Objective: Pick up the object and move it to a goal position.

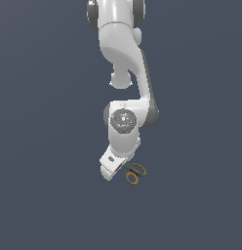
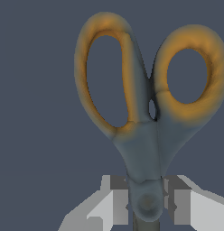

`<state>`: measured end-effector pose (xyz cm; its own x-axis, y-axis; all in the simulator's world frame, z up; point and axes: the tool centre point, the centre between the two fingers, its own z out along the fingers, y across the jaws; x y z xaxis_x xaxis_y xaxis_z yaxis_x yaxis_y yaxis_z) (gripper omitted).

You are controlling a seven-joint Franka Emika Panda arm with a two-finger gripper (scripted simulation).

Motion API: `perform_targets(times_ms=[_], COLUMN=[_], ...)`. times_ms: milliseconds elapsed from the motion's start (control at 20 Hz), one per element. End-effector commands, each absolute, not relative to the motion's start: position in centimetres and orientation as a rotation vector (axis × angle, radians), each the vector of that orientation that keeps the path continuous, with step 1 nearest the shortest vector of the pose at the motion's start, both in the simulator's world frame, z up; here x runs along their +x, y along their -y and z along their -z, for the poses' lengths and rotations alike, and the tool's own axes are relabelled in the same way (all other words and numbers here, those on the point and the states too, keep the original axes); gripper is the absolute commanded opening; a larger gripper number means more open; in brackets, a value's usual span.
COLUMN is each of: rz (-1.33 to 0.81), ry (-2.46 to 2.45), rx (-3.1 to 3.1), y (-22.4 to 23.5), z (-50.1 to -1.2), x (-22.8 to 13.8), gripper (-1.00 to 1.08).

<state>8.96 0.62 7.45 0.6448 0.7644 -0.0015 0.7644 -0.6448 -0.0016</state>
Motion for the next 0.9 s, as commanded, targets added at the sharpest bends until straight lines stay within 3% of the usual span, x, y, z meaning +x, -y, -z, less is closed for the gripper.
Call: perform_targets(times_ms=[0, 400, 850], rz=[-0.001, 0.000, 0.000], ry=[1.324, 1.324, 1.323], rx=[-2.849, -2.848, -2.849], y=[0.4, 3.0, 3.9], z=[-10.0, -16.2, -18.1], x=[9.3, 10.1, 10.6], gripper=[-1.00, -1.00, -1.00])
